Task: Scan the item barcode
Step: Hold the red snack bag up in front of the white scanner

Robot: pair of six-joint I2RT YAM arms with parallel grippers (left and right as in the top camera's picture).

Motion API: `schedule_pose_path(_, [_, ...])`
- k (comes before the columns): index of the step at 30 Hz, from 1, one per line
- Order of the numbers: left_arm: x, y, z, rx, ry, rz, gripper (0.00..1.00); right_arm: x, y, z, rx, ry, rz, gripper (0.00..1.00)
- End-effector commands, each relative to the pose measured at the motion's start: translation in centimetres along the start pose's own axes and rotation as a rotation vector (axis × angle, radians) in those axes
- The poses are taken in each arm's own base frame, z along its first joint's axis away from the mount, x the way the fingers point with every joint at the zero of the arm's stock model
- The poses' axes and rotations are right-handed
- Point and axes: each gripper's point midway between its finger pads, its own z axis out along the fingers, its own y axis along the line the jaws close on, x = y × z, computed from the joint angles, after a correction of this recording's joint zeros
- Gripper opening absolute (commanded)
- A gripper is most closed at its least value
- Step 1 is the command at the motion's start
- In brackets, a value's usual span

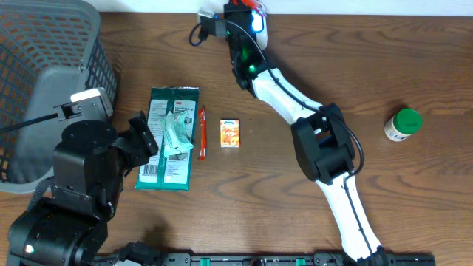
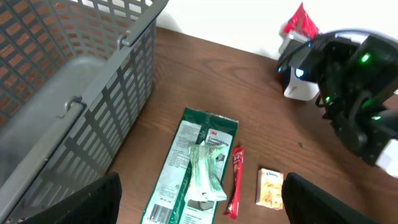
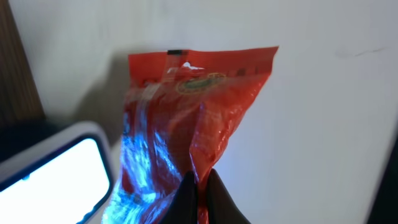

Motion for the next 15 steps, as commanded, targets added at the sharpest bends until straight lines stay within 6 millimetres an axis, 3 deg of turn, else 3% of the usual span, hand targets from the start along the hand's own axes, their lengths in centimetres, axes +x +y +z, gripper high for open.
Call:
schedule_pose_path(1, [-0.2,0.2,-0.1,-0.01,-0.009,0.006,0.82,1.8,1.5,1.3,0.028,0.037,-0.033,0.01])
schedule_pose_path(8, [-0.2,0.2,-0.1,-0.01,-0.009,0.006,0.82,0.6,6.7,1.3,-0.095,-0.003,0.016,0.01])
schedule_pose_path(15, [-0.2,0.2,-0.1,-0.01,-0.008,0.006,0.82,-0.7,7.0,0.8,-0.103,-0.013,0.153,0.01])
